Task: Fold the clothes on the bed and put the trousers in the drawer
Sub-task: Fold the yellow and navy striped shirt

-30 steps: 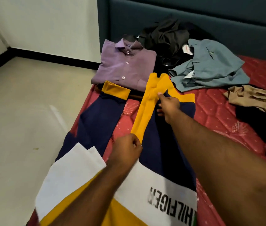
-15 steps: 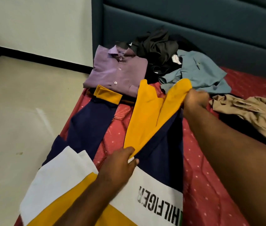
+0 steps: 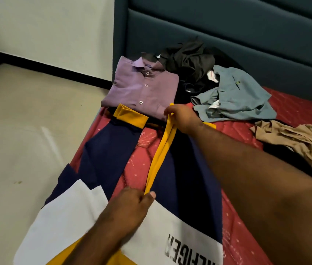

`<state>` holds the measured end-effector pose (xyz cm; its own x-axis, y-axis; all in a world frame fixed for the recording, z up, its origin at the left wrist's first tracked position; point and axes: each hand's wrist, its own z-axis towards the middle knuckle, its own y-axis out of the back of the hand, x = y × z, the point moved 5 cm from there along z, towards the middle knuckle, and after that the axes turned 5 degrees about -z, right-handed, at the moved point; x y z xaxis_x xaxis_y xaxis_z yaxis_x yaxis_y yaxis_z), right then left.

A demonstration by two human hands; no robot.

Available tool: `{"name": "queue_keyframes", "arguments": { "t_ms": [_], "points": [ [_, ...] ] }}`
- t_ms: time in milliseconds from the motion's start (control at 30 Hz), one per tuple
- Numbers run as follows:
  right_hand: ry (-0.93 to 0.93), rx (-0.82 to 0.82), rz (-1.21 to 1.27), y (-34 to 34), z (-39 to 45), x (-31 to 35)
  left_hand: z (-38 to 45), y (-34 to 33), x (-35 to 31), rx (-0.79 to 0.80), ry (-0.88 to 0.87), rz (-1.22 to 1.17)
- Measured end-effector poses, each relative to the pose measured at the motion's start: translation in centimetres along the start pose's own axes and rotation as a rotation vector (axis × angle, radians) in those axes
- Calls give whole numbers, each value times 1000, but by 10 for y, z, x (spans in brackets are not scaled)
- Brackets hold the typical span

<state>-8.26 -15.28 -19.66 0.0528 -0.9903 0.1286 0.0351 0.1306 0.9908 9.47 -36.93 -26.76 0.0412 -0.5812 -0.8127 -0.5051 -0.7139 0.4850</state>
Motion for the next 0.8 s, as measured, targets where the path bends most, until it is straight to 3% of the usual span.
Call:
{"name": "queue_keyframes", "arguments": {
  "t_ms": [100, 267, 367, 467, 567, 700, 800],
  "points": [
    [331, 125, -360, -2, -1, -3, 7, 0, 2, 106, 49, -10],
    [609, 163, -556, -16, -16, -22, 2, 2, -3, 325, 170, -271],
    [607, 178, -558, -22, -26, -18, -6, 5, -6, 289, 270, -469],
    [575, 69, -397, -20, -35, -9, -15, 5, -5, 238, 375, -713],
    [614, 21, -390, -29, -48, -4, -24, 5, -2, 210, 397, -772],
    [597, 43, -523, -37, -52, -2, -31, 1, -5, 411, 470, -803],
    [571, 126, -601, -40, -49, 3, -26, 3, -1, 466, 454, -750]
  ]
}}
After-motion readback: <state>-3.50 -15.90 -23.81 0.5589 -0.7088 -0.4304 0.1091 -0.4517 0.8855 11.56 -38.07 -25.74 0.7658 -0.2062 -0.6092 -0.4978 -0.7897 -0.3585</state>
